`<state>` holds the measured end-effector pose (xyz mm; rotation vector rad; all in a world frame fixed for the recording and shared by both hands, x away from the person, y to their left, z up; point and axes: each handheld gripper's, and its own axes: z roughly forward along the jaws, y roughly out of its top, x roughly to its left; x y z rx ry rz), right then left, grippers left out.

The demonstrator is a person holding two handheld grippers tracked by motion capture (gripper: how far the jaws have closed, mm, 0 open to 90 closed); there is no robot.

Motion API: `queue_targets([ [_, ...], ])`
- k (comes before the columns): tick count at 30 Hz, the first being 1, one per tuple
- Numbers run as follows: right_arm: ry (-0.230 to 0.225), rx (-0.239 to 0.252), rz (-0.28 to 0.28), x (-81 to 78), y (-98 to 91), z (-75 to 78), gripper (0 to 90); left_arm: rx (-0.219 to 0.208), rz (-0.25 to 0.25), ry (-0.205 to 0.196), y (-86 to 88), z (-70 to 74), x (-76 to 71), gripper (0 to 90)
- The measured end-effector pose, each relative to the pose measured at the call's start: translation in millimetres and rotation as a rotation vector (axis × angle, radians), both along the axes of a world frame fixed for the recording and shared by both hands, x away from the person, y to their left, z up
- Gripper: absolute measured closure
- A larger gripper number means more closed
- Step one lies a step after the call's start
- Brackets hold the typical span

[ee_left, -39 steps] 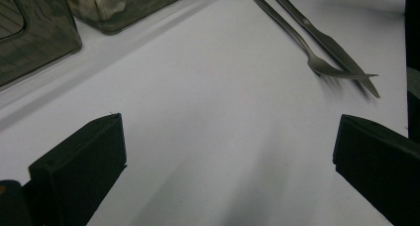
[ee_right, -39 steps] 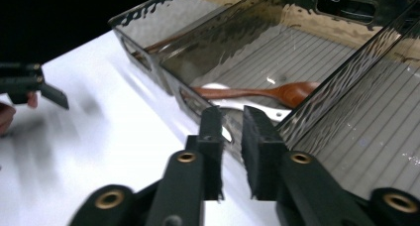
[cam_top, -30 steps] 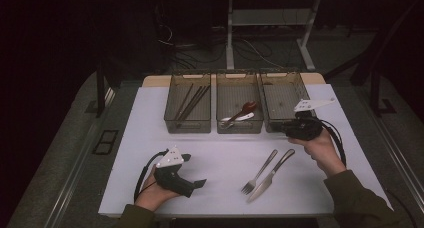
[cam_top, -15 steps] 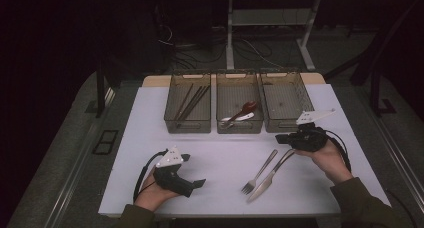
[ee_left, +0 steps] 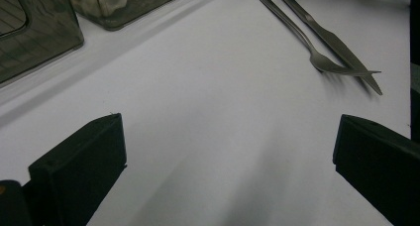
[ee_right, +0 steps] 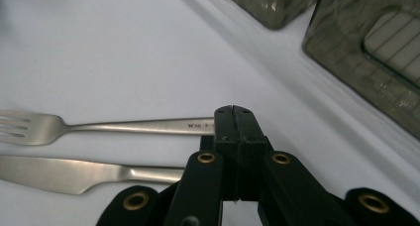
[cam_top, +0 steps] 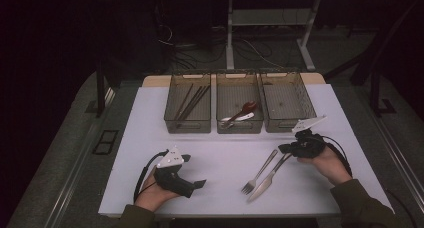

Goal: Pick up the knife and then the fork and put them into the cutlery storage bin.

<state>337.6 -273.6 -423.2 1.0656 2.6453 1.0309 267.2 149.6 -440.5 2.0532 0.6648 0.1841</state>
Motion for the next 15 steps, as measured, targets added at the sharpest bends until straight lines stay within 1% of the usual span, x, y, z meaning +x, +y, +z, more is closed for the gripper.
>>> queue_targets([
  [5, 0.018, -0.042, 0.009, 1.9, 2.8, -5.9, 89.4, 0.002, -0.003, 0.0, -0.5, -0.3, -0.2, 0.0],
  [15, 0.032, -0.088, 0.023, 5.1, 8.7, -13.2, 89.4, 0.004, -0.007, 0.001, -0.8, -0.4, 0.0, 0.0],
])
